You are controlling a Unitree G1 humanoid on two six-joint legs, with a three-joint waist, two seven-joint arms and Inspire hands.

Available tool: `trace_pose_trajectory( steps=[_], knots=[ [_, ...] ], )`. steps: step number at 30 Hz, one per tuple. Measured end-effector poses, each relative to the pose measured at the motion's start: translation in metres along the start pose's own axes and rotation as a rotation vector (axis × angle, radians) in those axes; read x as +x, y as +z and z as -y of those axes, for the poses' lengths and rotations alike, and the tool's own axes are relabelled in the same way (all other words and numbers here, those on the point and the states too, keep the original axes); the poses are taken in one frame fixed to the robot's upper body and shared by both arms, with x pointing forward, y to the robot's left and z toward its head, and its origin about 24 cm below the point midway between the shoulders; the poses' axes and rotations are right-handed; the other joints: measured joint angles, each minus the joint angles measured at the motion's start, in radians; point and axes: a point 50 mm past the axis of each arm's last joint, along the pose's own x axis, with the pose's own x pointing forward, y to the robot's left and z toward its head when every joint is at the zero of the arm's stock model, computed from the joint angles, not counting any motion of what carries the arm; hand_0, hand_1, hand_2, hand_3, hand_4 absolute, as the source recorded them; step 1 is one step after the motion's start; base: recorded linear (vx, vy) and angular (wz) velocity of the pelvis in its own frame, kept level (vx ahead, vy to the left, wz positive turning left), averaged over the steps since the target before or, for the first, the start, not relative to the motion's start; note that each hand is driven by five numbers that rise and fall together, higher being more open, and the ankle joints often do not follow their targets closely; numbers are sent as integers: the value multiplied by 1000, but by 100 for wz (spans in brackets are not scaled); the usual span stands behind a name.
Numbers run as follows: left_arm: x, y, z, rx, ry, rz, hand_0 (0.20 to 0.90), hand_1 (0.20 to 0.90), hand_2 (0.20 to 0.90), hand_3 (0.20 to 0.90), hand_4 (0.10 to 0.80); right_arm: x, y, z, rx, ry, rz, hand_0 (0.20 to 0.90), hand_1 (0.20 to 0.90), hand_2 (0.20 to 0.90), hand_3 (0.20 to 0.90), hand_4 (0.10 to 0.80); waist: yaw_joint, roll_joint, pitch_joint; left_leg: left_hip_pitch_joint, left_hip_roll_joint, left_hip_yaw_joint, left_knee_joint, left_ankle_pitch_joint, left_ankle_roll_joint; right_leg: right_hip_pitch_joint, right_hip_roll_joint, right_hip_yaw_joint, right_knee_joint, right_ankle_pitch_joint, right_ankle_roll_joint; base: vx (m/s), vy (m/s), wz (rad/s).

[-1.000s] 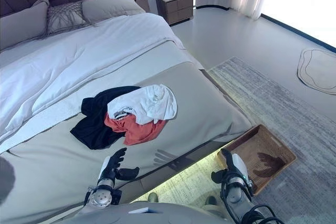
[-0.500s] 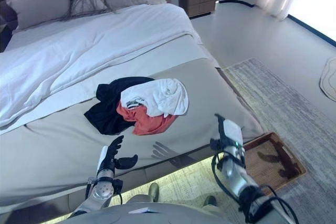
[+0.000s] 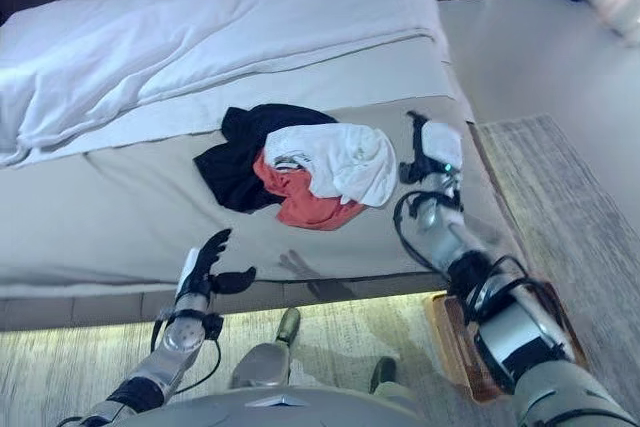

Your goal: Pick up the clothes from the bed and place them into the basket

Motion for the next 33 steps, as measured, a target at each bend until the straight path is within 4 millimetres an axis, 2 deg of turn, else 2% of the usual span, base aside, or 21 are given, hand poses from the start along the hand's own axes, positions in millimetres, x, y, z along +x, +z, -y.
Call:
trace_pose_trajectory(
  steps=[3,5,6,7,11,13,15,17,18,21,24,28,29,30,33],
  knots=[
    [12,23,8,16,-71,105,900,900,900,900,800,35,3,42,-75,-71,-36,900,900,900,900,800,33,46,68,-84,-8,-33,53,5,-10,-70,-7,-25,62,-15,-6,-119,163,31],
    [15,33,10,3,-84,150,900,900,900,900,800,46,-1,60,-92,-84,-73,900,900,900,900,800,45,78,123,-108,-22,-48,75,5,-11,-111,-28,-34,138,-52,-7,-83,166,23],
    [15,34,7,-17,-73,158,900,900,900,900,800,48,-3,62,-87,-77,-86,900,900,900,900,800,55,84,145,-128,-37,-52,93,4,-10,-147,-49,-34,200,-80,-6,-62,116,18],
    [16,35,5,-22,-66,166,900,900,900,900,800,48,-4,63,-90,-76,-94,900,900,900,900,800,54,84,159,-141,-40,-53,109,0,-12,-173,-65,-33,247,-102,-9,-63,92,17],
    [22,56,-16,-66,-12,268,900,900,900,900,800,51,-11,71,-128,-71,-120,900,900,900,900,800,91,83,274,-235,-142,-63,250,-45,19,-320,-189,-21,542,-228,-12,-30,96,31],
    [24,67,-24,-67,12,311,900,900,900,900,800,51,-12,71,-135,-51,-121,900,900,900,900,800,103,83,303,-277,-172,-65,313,-83,29,-358,-222,-15,612,-262,-17,35,77,24],
    [27,76,-32,-76,40,348,900,900,900,900,800,53,-6,69,-168,-14,-92,900,900,900,900,800,126,82,322,-339,-203,-46,426,-124,51,-418,-254,12,703,-291,-15,0,108,4],
    [25,80,-39,-109,76,368,900,900,900,900,800,55,1,69,-204,7,-62,900,900,900,900,800,132,82,325,-399,-227,-41,519,-158,62,-461,-267,29,764,-309,-18,-5,64,2],
    [25,84,-42,-117,84,385,900,900,900,900,800,56,2,72,-211,1,-59,900,900,900,900,800,129,82,325,-420,-226,-42,547,-170,65,-476,-271,29,781,-320,-20,-22,40,10],
    [22,104,-54,-193,138,481,900,900,900,900,800,65,11,93,-220,-49,-64,900,900,900,900,800,134,83,326,-547,-240,-42,670,-210,71,-584,-273,48,873,-345,-26,-47,67,4],
    [18,115,-61,-268,168,538,900,900,900,900,800,72,17,111,-256,-91,-78,900,900,900,900,800,131,84,326,-650,-247,-41,762,-236,75,-684,-279,70,956,-369,-31,-33,44,2],
    [13,116,-64,-302,183,556,900,900,900,900,800,78,27,132,-290,-146,-86,900,900,900,900,800,133,88,328,-767,-256,-41,863,-258,73,-800,-279,96,1052,-389,-30,-38,66,-2],
    [9,116,-64,-320,183,564,900,900,900,900,800,80,30,141,-310,-166,-90,900,900,900,900,800,132,89,328,-798,-260,-41,892,-268,75,-836,-280,108,1083,-403,-44,-17,49,4],
    [7,117,-64,-334,184,577,900,900,900,900,800,82,31,151,-329,-190,-99,900,900,900,900,800,133,89,328,-831,-264,-40,908,-270,72,-871,-284,115,1108,-407,-42,-9,34,5],
    [3,114,-65,-359,184,568,900,900,900,900,800,83,31,164,-380,-222,-115,900,900,900,900,800,143,89,328,-884,-267,-40,943,-271,71,-928,-284,128,1150,-409,-42,1,16,4]
  ],
)
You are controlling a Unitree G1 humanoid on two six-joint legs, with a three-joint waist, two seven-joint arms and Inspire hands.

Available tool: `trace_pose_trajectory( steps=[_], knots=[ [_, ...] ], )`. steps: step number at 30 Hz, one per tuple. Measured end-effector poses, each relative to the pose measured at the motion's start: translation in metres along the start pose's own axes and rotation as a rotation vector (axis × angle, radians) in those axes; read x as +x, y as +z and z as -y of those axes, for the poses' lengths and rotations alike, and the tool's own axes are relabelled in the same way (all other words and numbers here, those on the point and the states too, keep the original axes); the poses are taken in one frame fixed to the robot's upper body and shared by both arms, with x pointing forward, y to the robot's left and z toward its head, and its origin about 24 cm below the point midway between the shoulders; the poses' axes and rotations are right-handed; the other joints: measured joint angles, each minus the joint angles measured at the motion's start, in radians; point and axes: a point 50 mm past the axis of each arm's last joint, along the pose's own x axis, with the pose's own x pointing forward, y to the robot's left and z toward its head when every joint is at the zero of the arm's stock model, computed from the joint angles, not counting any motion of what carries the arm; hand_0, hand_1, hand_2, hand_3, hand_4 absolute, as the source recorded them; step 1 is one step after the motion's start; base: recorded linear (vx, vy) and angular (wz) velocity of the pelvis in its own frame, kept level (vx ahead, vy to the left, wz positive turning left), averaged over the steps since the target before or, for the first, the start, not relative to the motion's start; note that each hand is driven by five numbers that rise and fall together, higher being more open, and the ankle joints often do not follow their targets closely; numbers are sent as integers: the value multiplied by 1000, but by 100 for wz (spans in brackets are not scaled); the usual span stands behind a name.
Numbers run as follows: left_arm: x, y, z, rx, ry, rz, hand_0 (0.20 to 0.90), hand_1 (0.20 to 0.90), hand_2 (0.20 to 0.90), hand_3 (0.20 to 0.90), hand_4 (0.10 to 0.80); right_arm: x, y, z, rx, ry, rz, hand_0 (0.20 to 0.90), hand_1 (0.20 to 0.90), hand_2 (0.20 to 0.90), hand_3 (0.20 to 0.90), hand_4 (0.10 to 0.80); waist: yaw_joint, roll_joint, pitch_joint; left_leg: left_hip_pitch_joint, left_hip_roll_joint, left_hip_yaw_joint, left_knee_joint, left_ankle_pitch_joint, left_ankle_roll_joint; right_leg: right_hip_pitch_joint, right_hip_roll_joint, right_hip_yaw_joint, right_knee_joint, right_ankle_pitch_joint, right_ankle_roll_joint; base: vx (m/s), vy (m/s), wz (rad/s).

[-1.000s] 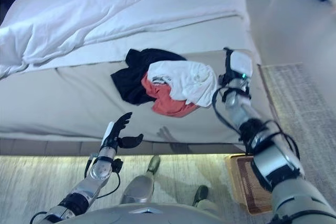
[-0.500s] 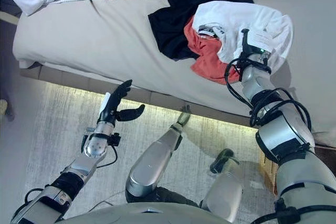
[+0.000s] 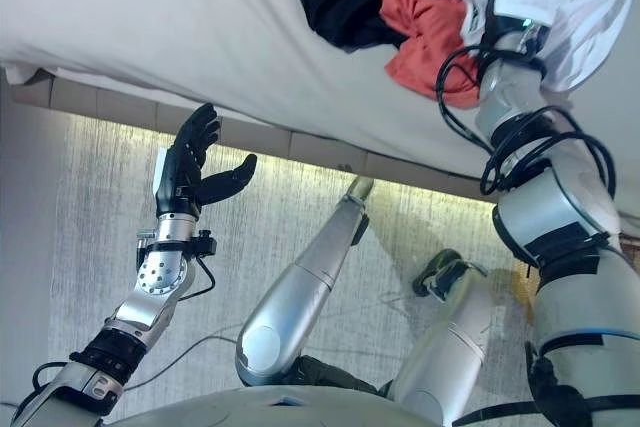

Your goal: Pick up the clothes from the bed and place them into the basket

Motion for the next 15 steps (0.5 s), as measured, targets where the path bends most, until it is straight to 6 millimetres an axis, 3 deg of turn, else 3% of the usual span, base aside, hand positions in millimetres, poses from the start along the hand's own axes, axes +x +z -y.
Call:
trace_pose_trajectory(
  steps=[1,2,3,4,7,8,11,12,13,14,15],
  knots=[
    [-2,-1,-2,-4,6,-11,900,900,900,900,800,1,0,3,-12,-7,-7,900,900,900,900,800,2,0,0,-12,0,0,11,0,-1,-13,1,6,13,0,0,0,0,0],
    [-3,-3,-3,-10,10,-19,900,900,900,900,800,2,-1,7,-46,-21,-9,811,811,811,796,696,5,0,0,-24,2,1,17,-1,-2,-29,2,11,23,-1,0,0,0,0],
    [-4,-3,-4,-26,13,-26,900,900,900,900,800,3,-2,10,-79,-32,-10,488,488,488,420,320,7,0,0,-36,3,1,16,-2,-3,-42,5,12,24,-1,0,0,0,0],
    [-5,-4,-5,-35,13,-30,900,900,900,900,800,4,-3,13,-105,-39,-13,300,300,300,200,100,8,0,0,-44,5,0,12,-3,-6,-50,11,14,23,-1,0,23,-15,10],
    [-3,-3,-4,-45,-4,-25,900,900,900,900,800,6,-11,19,-157,-58,-32,300,300,300,200,100,8,0,0,-51,3,2,-1,-13,-38,-62,8,28,1,-1,-1,27,-15,8],
    [-8,-4,-5,-47,-1,-32,900,900,900,900,800,6,-10,18,-176,-58,-25,300,300,300,200,100,13,1,0,-50,5,6,23,-27,-24,-57,13,32,2,-1,0,49,-16,-36],
    [-12,-7,-9,-47,-4,-49,900,900,900,900,800,6,-15,18,-186,-52,-44,300,300,300,200,100,5,1,-1,-31,13,14,21,-26,-22,-34,36,40,45,-1,-2,51,-19,-8],
    [-8,-2,-9,-41,-17,-27,900,900,900,900,800,7,-23,19,-194,-49,-73,300,300,300,200,100,1,0,-1,-28,22,27,18,-26,-24,-14,49,25,41,-30,-52,65,-32,44],
    [-1,3,-7,-46,-23,-1,900,900,900,900,800,7,-30,21,-201,-53,-88,300,300,300,200,100,-12,-4,0,-21,20,47,12,-30,-50,-2,37,31,-2,-39,-52,63,-35,11],
    [-5,1,-8,-44,-22,-12,900,900,900,900,800,6,-29,15,-203,-38,-77,300,300,300,200,100,2,-4,0,15,28,46,102,-68,-3,20,45,37,-26,-40,-46,40,-27,-27],
    [-8,-1,-10,-41,-19,-23,900,900,900,900,800,4,-26,10,-203,-27,-58,300,300,300,200,100,6,-2,1,70,38,41,73,-92,-11,38,56,38,-38,-33,-35,32,-24,-44]
  ],
)
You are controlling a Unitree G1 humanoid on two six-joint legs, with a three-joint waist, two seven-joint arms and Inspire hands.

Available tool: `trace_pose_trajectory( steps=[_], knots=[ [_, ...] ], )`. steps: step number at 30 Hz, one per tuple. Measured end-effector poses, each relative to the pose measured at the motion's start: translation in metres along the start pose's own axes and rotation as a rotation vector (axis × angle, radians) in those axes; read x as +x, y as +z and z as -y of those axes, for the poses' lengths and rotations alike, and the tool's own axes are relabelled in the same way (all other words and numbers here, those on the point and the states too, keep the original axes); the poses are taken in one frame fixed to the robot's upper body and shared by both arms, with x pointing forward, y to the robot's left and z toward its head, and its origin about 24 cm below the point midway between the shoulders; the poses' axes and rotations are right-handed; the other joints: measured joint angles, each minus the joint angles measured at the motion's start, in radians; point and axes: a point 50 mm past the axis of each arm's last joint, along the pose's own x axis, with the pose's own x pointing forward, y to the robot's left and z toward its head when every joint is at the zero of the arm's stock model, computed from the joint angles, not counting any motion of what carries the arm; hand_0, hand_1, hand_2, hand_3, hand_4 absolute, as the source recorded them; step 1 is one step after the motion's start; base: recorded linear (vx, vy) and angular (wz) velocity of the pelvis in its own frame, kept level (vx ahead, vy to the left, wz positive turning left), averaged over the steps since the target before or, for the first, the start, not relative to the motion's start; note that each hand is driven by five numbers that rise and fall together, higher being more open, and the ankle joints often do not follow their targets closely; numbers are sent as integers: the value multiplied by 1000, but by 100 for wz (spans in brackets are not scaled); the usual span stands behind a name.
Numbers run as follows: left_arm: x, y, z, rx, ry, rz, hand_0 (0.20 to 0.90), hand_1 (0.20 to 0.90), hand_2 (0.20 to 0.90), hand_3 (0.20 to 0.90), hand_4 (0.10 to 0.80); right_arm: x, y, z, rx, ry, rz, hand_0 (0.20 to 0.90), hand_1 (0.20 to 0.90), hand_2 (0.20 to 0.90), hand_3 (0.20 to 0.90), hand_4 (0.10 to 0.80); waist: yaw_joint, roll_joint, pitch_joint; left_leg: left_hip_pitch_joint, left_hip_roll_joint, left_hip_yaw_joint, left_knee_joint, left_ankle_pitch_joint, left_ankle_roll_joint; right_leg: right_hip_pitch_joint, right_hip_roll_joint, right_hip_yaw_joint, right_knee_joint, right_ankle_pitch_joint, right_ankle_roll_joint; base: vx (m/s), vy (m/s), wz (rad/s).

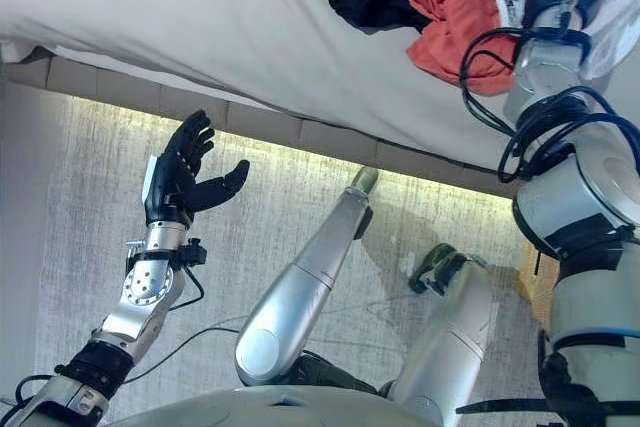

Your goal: Pick up the clothes from the bed and place them into the basket

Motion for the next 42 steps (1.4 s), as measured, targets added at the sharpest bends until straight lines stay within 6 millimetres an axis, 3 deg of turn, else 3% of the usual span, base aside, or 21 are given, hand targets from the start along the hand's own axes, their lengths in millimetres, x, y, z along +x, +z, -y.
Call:
trace_pose_trajectory(
  steps=[1,3,7,11,16,26,32,35,38,40,42],
  knots=[
    [-1,-2,0,3,-1,-13,900,900,900,900,800,-4,1,-11,-10,23,13,300,300,300,200,100,-12,-1,1,29,13,16,-48,0,2,36,-1,-4,-15,9,16,17,-22,-14],
    [3,3,2,-4,-10,11,900,900,900,900,800,-9,-2,-26,-27,71,10,300,300,300,200,100,-23,-2,1,92,25,44,-104,18,28,112,9,-15,-71,11,6,8,-13,5],
    [8,7,4,-7,-12,32,900,900,900,900,800,-15,4,-37,-25,92,57,300,300,300,200,100,-33,-12,2,196,57,61,-189,48,40,226,28,-31,-216,90,38,28,-16,-29],
    [14,9,5,-1,-14,31,900,900,900,900,800,-21,6,-47,2,123,78,300,300,300,200,100,-59,-42,5,343,65,95,-316,91,48,366,39,-32,-360,163,70,12,-14,-21],
    [33,23,11,-1,-28,85,900,900,900,900,800,-15,-13,-39,84,120,27,300,300,300,200,100,-79,-80,3,462,74,102,-440,129,43,488,47,-53,-504,220,77,-14,-2,-7],
    [36,22,12,44,-46,70,900,900,900,900,800,-7,-33,-25,291,115,-21,300,300,300,200,100,-98,-100,-4,672,89,116,-614,156,38,696,67,-78,-701,279,89,61,-2,-7],
    [40,20,12,91,-68,40,900,900,900,900,800,-3,-45,-14,604,117,-104,300,300,300,200,100,-116,-123,-33,757,93,128,-685,178,36,784,80,-80,-795,320,85,65,11,-8],
    [37,10,10,136,-66,-24,900,900,900,900,800,-5,-38,-9,808,97,-82,300,300,300,200,100,-140,-140,-76,800,92,152,-722,175,37,805,80,-67,-825,324,80,46,35,-20],
    [35,-1,6,196,-61,-96,900,900,900,900,800,-9,-17,15,960,-5,43,300,300,300,200,100,-185,-145,-91,828,102,189,-743,177,38,820,92,-30,-865,362,89,31,44,-40],
    [33,-12,3,221,-46,-162,900,900,900,900,800,-15,-11,15,1023,-28,95,300,300,300,200,100,-199,-156,-112,858,117,224,-769,177,39,828,99,-8,-899,386,81,8,11,-53],
    [30,-22,-3,244,-15,-223,900,900,900,900,800,-20,-6,16,1039,-47,138,300,300,300,200,100,-232,-168,-150,865,121,254,-798,180,37,832,106,17,-944,405,93,13,-11,-45]
  ],
)
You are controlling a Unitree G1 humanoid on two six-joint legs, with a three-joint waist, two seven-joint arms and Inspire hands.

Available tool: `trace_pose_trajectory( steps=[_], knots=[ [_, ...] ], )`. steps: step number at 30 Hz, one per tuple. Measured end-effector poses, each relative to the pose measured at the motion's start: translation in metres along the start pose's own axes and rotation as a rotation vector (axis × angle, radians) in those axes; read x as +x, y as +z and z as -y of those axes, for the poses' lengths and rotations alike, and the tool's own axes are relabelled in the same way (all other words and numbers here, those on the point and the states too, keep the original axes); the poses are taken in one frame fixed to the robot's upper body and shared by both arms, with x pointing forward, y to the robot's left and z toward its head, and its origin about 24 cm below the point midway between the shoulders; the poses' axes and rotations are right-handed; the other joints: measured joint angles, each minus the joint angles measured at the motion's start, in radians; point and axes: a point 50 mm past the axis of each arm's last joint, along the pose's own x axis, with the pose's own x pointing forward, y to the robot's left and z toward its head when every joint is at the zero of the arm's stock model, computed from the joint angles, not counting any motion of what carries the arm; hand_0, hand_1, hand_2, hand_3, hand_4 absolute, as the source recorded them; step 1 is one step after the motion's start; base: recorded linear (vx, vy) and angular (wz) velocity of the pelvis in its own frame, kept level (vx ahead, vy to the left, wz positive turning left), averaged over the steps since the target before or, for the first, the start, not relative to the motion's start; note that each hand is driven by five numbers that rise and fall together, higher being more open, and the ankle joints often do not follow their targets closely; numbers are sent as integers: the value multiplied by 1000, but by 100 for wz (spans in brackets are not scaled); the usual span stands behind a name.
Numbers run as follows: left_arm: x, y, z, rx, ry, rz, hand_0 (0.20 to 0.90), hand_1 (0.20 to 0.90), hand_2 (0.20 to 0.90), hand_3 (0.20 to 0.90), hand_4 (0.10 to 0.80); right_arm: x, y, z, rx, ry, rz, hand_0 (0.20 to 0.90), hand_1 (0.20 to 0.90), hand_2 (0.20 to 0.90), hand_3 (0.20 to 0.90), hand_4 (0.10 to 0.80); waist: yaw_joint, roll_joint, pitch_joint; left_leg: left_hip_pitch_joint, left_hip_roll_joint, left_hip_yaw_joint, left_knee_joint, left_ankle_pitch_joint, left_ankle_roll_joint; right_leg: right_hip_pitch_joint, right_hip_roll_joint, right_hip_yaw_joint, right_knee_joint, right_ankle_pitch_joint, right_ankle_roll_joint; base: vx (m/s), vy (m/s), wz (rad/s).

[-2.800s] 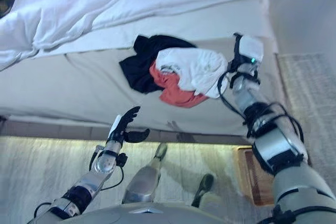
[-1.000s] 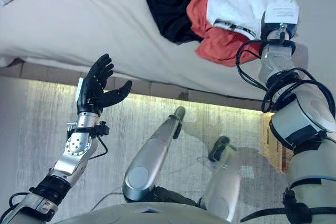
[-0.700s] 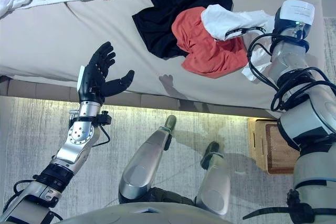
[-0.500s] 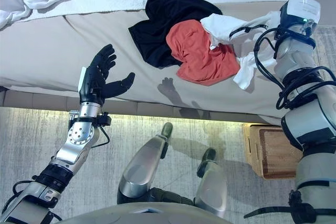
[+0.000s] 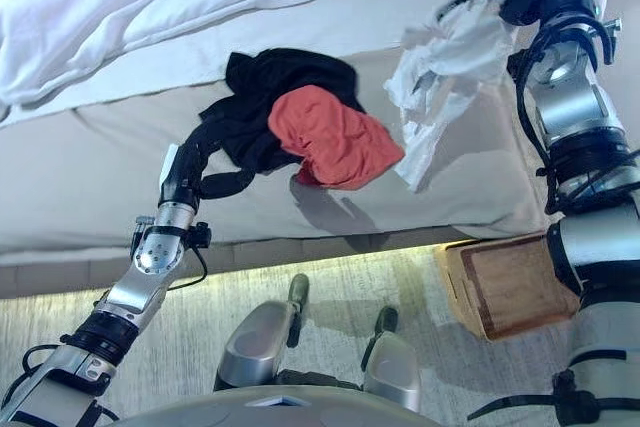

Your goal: Pick up the clothes from the bed and place them into the basket

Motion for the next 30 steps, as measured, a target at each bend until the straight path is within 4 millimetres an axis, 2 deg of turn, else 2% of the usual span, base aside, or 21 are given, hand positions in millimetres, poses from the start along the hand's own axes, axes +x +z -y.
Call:
trace_pose_trajectory(
  steps=[2,5,8,12,15,21,26,30],
  knots=[
    [-1,-7,-1,12,10,-35,900,900,900,900,800,0,2,0,6,-1,18,300,300,300,200,100,-31,-2,-10,19,6,20,-22,8,-1,15,11,23,-45,31,5,-5,-22,-41],
    [-2,-15,2,16,14,-88,900,900,900,900,800,-2,-6,5,17,-18,-6,300,300,300,200,100,-83,-1,-42,58,9,47,-87,30,-2,36,22,48,-106,58,9,-5,-35,-32],
    [-4,-26,7,22,3,-139,900,900,900,900,800,-3,-13,9,9,-29,-28,300,300,300,200,100,-132,-1,-69,98,23,71,-150,54,-16,55,40,70,-157,82,7,-20,-43,-30],
    [-7,-32,23,12,-47,-179,900,900,900,900,800,-2,-20,31,-42,-102,-50,300,300,300,200,100,-177,17,-91,137,47,89,-234,95,-25,47,68,93,-166,84,7,-26,-31,-19],
    [-9,-33,34,28,-93,-179,900,900,900,900,800,-1,-20,45,-65,-150,-59,300,300,300,200,100,-212,27,-97,147,64,99,-239,96,-27,48,89,102,-166,84,6,12,-35,-14],
    [-9,-34,44,23,-110,-197,900,900,900,900,800,-3,-9,63,-34,-200,-20,300,300,300,200,100,-256,49,-110,162,84,120,-239,97,-28,48,107,127,-166,84,6,-13,-49,-15],
    [-9,-36,44,26,-110,-204,900,900,900,900,800,-7,-11,67,-41,-206,-25,300,300,300,200,100,-265,57,-115,162,95,139,-239,97,-29,37,119,147,-167,87,3,-12,-29,-11],
    [-10,-37,46,44,-116,-206,900,900,900,900,800,-13,-22,65,-52,-184,-63,300,300,300,200,100,-273,63,-122,160,94,144,-239,98,-31,30,121,152,-167,90,-2,-13,-13,-3]
  ],
)
